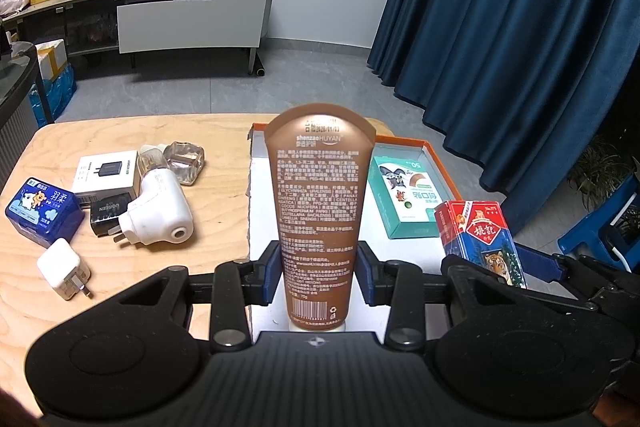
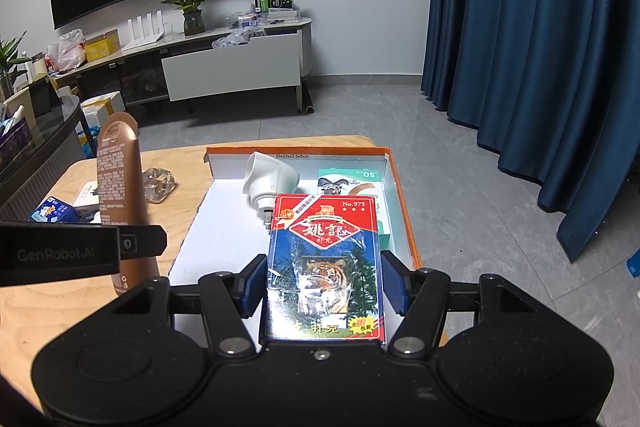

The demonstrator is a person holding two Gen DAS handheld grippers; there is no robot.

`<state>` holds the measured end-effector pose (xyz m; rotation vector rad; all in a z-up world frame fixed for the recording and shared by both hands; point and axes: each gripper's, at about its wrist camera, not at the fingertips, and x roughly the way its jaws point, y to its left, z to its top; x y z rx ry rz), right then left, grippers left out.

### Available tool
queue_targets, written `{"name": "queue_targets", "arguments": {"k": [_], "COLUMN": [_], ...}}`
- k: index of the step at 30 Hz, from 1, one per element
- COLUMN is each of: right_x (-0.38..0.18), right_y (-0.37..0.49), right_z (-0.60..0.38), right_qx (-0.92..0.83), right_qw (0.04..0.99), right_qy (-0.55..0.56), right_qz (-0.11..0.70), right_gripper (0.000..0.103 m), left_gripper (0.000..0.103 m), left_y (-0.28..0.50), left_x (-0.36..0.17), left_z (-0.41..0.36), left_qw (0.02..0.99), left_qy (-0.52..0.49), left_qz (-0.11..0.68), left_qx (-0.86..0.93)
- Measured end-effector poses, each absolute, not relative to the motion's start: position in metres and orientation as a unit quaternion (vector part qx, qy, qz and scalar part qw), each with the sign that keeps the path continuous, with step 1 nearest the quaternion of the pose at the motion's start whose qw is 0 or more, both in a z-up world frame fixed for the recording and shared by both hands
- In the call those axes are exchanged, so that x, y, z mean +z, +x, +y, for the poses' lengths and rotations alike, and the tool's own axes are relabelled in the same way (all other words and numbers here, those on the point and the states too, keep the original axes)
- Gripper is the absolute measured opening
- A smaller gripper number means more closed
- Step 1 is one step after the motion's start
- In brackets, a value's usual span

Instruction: Organize rigid objects

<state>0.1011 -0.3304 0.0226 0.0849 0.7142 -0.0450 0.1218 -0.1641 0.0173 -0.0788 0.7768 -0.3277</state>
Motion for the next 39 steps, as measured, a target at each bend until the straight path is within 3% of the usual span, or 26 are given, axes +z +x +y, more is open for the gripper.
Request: {"name": "queue_targets", "arguments": {"k": [39], "right_x": [0.007], "right_y": [0.109], "right_z": [-0.330], "right_qx": [-0.023], "right_qw": [0.929], "right_qy": [0.044], "right_qz": [0.366], "right_gripper": [0.072], "left_gripper": [0.039], "left_y": [0.125], "left_x": [0.009], "left_z": [-0.168], "left_qw": [0.906], "left_qy": [-0.032], "left_qz": [0.391], "left_qx": [-0.162]}}
